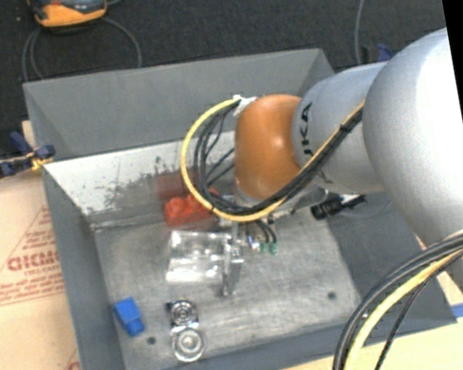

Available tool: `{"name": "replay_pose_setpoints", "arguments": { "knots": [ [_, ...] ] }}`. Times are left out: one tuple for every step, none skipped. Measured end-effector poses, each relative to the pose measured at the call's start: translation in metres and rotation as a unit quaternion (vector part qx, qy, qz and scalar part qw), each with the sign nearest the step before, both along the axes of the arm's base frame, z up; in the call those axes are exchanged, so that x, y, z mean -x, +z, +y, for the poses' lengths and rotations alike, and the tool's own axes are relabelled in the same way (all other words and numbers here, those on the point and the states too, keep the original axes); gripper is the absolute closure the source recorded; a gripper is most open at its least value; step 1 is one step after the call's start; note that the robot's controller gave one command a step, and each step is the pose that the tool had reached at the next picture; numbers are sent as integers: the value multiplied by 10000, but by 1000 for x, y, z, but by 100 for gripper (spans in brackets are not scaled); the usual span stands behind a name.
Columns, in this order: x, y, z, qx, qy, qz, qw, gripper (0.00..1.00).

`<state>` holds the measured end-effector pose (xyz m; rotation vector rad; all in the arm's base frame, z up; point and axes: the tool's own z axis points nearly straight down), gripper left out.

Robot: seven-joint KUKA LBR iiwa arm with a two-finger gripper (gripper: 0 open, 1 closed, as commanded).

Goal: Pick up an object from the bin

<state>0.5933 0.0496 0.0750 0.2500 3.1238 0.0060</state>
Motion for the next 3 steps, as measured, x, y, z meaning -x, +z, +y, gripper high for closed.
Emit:
{"name": "replay_pose_setpoints", "arguments": {
  "knots": [
    [-4, 3, -1, 2, -12, -59, 10000, 100],
    [-17, 94, 4, 6, 55, -6, 10000, 100],
    [-24, 227, 5, 27, 286, -15, 9996, 100]
  ]
}}
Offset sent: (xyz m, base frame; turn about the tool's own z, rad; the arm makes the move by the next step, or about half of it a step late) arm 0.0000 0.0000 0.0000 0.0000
